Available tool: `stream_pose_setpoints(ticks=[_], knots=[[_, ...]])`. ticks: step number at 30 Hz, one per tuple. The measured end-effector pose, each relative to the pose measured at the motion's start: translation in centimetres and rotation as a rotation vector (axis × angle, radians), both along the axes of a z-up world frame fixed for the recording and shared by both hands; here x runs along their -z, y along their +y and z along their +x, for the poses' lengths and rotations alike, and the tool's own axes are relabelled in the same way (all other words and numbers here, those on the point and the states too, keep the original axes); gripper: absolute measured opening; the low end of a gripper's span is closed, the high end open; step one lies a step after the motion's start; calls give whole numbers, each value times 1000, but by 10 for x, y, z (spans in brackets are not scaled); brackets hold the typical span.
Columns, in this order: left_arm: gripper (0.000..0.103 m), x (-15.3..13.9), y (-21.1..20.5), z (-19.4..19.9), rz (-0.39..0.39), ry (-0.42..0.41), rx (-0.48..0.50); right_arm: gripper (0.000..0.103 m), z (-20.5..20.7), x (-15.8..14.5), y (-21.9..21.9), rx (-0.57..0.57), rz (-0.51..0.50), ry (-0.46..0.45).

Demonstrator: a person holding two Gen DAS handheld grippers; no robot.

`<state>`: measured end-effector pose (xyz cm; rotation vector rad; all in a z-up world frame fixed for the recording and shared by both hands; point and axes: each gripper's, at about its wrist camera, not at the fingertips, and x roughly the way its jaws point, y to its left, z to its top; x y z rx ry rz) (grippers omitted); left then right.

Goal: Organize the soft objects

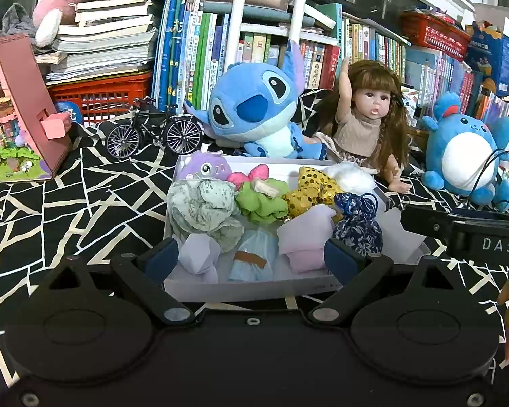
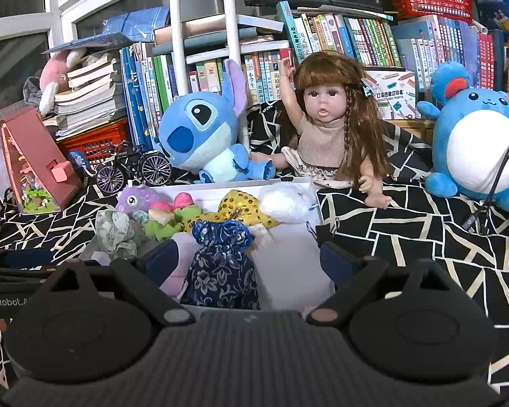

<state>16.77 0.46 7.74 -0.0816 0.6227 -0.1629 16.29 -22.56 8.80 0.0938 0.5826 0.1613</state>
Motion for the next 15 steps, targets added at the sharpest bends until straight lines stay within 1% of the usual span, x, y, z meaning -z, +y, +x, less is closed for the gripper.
stream_pose_setpoints(ticks=[7, 15], knots=[[93, 4, -1, -10, -3, 0, -9, 98, -14, 4, 1, -1, -12, -17], [93, 12, -1, -19, 6, 6, -30, 98, -26, 14, 1, 11, -17, -12]])
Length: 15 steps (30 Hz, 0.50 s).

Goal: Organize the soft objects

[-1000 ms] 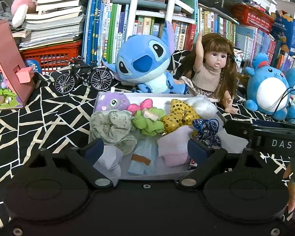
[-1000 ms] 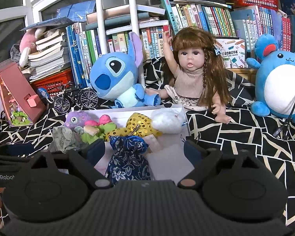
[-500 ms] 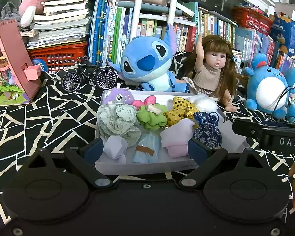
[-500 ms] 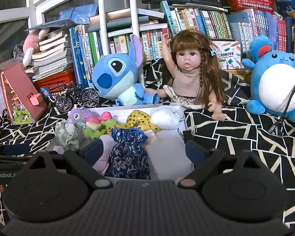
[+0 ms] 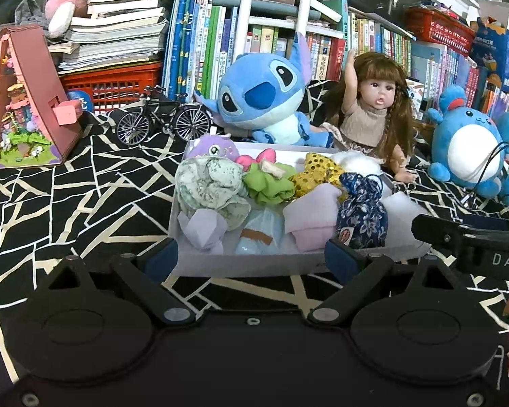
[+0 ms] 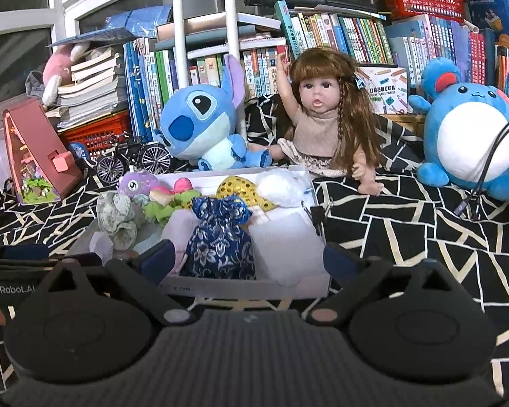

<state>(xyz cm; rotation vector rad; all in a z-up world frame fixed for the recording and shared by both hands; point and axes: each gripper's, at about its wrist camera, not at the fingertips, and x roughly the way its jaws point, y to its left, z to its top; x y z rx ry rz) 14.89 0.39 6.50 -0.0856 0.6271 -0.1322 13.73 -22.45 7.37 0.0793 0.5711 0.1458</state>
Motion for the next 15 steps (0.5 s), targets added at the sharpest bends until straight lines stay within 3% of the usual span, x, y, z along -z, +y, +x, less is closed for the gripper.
stream_pose_setpoints(ticks=[8, 15], knots=[[93, 15, 2, -5, 4, 26, -28, 99, -10, 18, -1, 21, 0, 23], [93, 29, -2, -6, 51, 28, -52, 99, -11, 33, -2, 42, 12, 61]])
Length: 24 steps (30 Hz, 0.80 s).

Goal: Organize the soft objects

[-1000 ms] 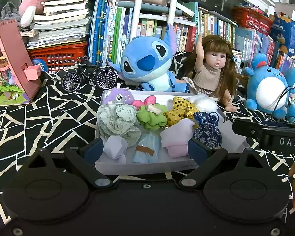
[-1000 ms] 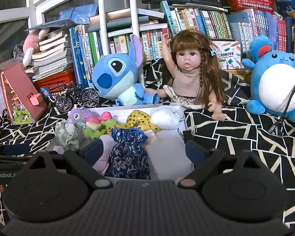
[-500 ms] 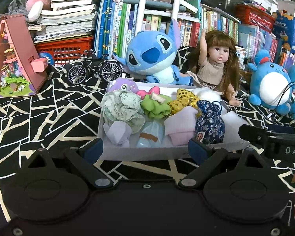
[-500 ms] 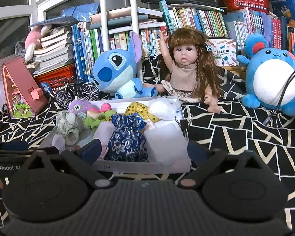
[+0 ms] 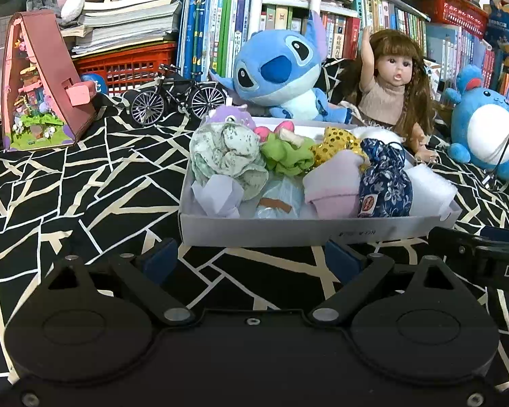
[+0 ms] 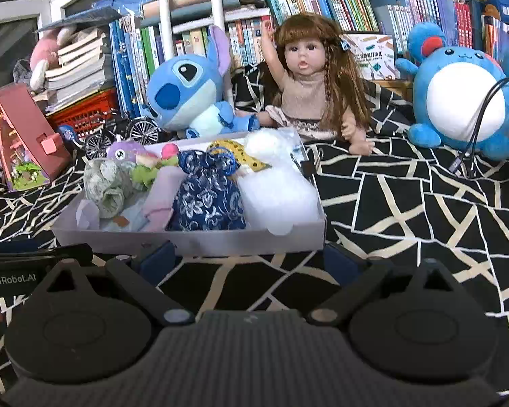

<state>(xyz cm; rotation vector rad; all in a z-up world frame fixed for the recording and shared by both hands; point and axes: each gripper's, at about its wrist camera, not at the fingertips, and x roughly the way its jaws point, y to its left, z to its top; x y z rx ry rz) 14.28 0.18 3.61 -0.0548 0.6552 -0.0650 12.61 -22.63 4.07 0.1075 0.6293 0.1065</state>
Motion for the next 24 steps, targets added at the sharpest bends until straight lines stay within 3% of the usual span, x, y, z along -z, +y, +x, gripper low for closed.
stream_pose_setpoints(ticks=[24], knots=[[93, 24, -3, 10, 14, 46, -35, 102, 7, 24, 8, 4, -63, 55]])
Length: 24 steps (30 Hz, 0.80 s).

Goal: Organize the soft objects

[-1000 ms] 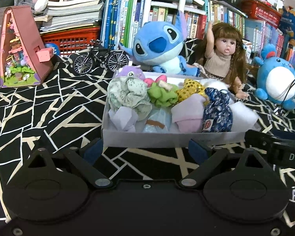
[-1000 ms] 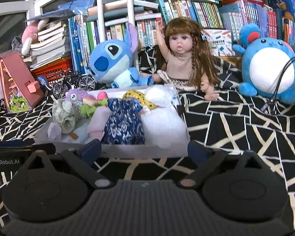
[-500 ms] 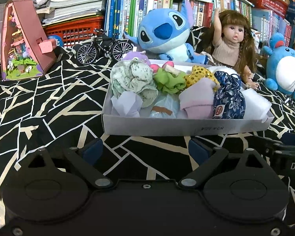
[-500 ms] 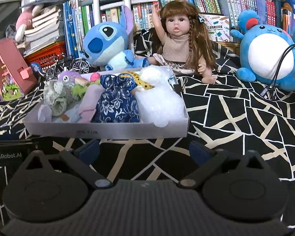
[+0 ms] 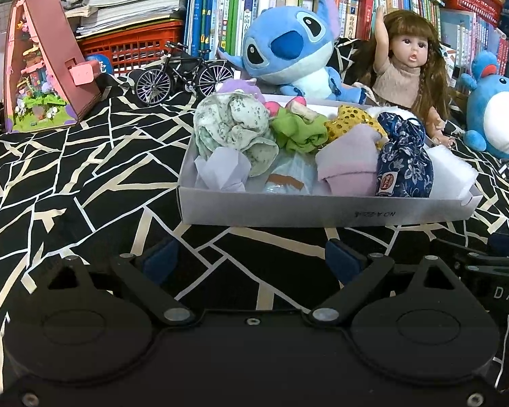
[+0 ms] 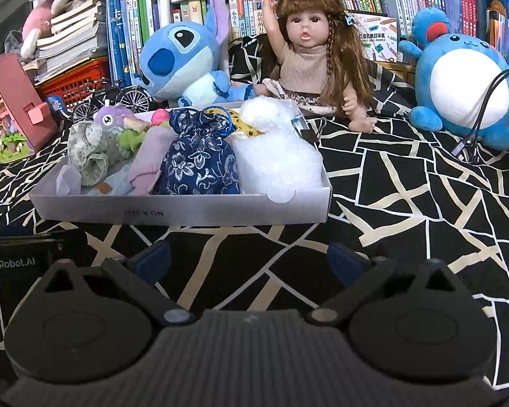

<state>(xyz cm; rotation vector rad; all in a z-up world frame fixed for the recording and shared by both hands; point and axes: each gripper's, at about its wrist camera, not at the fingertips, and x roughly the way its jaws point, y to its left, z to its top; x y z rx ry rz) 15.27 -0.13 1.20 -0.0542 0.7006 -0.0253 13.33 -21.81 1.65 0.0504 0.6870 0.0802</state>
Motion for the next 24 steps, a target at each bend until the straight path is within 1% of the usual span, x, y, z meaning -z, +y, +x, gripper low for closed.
stream_pose_setpoints(ticks=[11, 24], knots=[[94, 4, -2, 3, 14, 10, -12, 102, 5, 6, 0, 11, -5, 25], [95, 7, -4, 2, 27, 9, -26, 103, 6, 8, 4, 16, -31, 29]])
